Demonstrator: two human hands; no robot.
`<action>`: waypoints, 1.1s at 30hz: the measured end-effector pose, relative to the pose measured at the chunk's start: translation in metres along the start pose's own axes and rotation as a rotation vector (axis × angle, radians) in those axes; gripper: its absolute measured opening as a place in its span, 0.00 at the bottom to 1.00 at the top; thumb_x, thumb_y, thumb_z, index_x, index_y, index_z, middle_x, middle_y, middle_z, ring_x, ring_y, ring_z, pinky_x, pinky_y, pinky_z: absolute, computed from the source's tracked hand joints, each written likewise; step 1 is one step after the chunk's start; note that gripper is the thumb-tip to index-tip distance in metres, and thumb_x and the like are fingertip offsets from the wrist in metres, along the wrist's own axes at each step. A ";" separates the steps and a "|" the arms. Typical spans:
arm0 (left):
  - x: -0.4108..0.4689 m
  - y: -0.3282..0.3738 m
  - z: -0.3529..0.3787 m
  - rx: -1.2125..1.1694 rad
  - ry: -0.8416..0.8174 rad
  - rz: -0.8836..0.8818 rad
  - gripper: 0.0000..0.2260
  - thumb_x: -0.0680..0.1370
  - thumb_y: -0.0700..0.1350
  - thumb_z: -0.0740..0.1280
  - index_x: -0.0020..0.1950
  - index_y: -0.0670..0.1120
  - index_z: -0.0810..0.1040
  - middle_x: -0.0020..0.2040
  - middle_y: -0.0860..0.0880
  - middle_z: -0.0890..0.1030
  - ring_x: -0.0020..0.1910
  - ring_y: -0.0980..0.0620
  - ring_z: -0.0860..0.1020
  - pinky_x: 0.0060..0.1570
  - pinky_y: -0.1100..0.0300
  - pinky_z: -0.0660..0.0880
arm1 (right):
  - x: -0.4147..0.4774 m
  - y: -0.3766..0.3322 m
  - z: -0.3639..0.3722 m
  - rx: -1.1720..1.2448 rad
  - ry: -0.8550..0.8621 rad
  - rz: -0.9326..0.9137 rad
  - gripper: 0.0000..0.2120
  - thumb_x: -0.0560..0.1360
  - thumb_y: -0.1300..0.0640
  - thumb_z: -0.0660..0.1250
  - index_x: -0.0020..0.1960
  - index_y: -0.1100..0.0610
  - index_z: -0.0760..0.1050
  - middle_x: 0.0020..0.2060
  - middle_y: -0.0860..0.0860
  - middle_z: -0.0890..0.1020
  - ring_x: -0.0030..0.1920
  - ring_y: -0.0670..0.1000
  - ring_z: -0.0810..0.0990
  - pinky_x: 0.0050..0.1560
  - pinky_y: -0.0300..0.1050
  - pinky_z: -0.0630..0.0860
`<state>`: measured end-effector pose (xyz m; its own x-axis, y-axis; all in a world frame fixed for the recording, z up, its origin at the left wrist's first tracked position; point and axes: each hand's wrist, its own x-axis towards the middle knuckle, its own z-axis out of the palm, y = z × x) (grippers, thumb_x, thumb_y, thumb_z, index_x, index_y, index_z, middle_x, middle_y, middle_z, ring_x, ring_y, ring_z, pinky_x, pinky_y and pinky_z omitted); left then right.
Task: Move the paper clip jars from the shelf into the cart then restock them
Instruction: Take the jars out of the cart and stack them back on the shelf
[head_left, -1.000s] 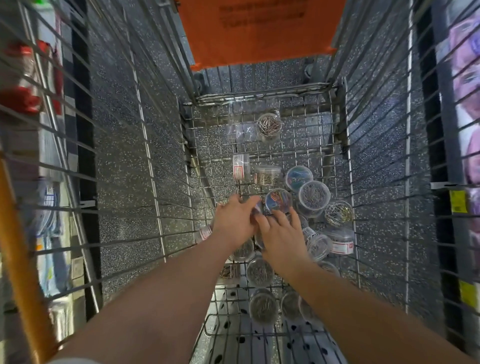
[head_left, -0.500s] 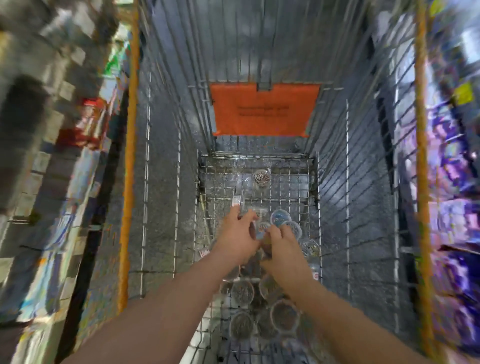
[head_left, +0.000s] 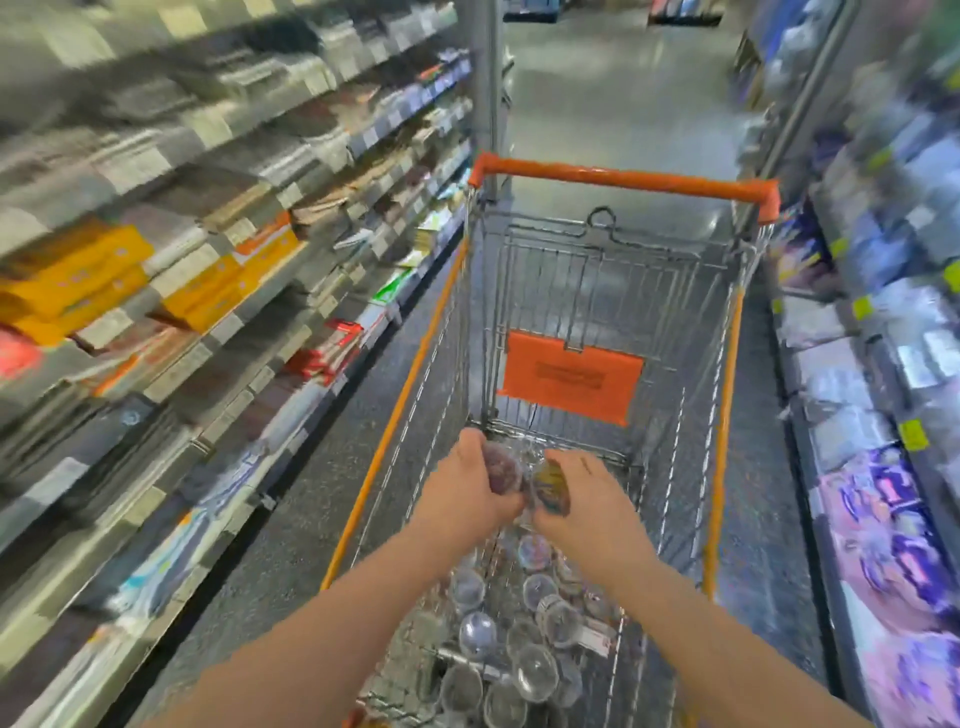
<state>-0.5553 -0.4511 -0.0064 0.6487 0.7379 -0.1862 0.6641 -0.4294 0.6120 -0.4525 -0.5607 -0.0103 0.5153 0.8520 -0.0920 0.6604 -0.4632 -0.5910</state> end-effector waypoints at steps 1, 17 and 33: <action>-0.008 0.005 -0.013 -0.018 0.031 0.013 0.27 0.68 0.54 0.73 0.60 0.47 0.64 0.53 0.49 0.76 0.51 0.47 0.77 0.48 0.56 0.74 | -0.004 -0.010 -0.010 0.002 0.020 -0.031 0.28 0.72 0.51 0.68 0.69 0.52 0.65 0.62 0.48 0.70 0.61 0.49 0.70 0.57 0.39 0.67; -0.164 -0.032 -0.272 -0.231 0.778 0.089 0.25 0.68 0.51 0.74 0.58 0.52 0.66 0.48 0.56 0.73 0.45 0.57 0.73 0.36 0.70 0.65 | -0.039 -0.292 -0.072 0.208 0.157 -0.652 0.29 0.67 0.42 0.71 0.65 0.47 0.68 0.45 0.41 0.75 0.44 0.43 0.75 0.42 0.37 0.68; -0.395 -0.243 -0.560 -0.070 1.135 -0.070 0.17 0.68 0.53 0.72 0.53 0.55 0.69 0.46 0.56 0.78 0.43 0.61 0.77 0.40 0.69 0.75 | -0.108 -0.687 0.067 0.373 -0.066 -1.168 0.24 0.65 0.43 0.71 0.57 0.40 0.65 0.48 0.38 0.72 0.48 0.40 0.73 0.43 0.31 0.69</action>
<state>-1.1810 -0.3466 0.3487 -0.1233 0.8198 0.5592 0.6402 -0.3649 0.6760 -0.9984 -0.3178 0.3517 -0.3168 0.7244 0.6123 0.5047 0.6753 -0.5378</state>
